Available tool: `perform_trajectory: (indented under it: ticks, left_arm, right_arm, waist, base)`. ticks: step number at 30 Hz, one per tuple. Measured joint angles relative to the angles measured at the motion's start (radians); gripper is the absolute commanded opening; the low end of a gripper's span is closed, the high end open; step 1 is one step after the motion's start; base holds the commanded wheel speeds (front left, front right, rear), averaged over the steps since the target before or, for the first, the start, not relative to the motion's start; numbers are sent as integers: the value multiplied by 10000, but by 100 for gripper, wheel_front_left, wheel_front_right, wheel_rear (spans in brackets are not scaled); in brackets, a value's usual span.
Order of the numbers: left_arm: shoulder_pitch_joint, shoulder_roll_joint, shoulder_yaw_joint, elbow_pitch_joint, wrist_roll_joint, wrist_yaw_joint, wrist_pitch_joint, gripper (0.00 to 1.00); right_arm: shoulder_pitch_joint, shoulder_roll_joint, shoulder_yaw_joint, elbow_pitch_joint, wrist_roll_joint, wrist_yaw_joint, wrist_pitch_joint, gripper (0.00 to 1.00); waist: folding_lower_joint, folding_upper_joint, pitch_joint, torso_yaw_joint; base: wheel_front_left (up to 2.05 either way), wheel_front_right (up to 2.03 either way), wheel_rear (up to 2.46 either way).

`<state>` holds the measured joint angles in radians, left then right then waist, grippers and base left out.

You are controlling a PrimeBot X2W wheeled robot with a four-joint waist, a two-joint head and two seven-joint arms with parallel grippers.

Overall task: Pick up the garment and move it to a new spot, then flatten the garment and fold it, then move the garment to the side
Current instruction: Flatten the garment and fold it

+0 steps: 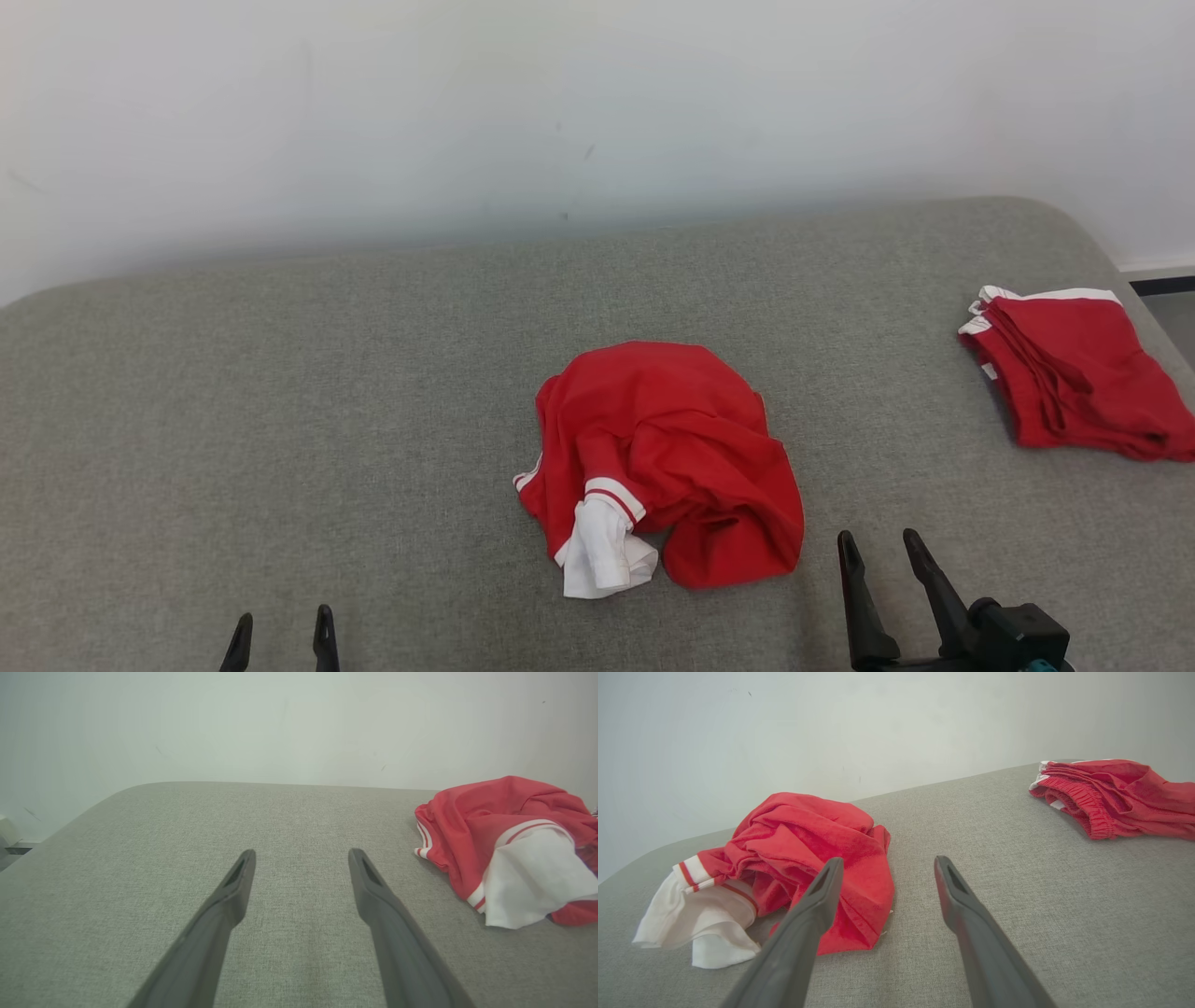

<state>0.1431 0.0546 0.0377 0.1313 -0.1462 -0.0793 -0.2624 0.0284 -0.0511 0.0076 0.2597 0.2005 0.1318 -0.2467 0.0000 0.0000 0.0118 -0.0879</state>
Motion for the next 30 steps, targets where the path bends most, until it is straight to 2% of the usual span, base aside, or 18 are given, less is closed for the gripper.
perform_trajectory:
  ticks: [30]
  left_arm:
    - [-146,-31,-46,267,-146,-40,0,100]
  right_arm:
    - [-149,0,209,130,61,0,-59,100]
  waist:
    - [0,0,126,-185]
  base:
    - [0,0,0]
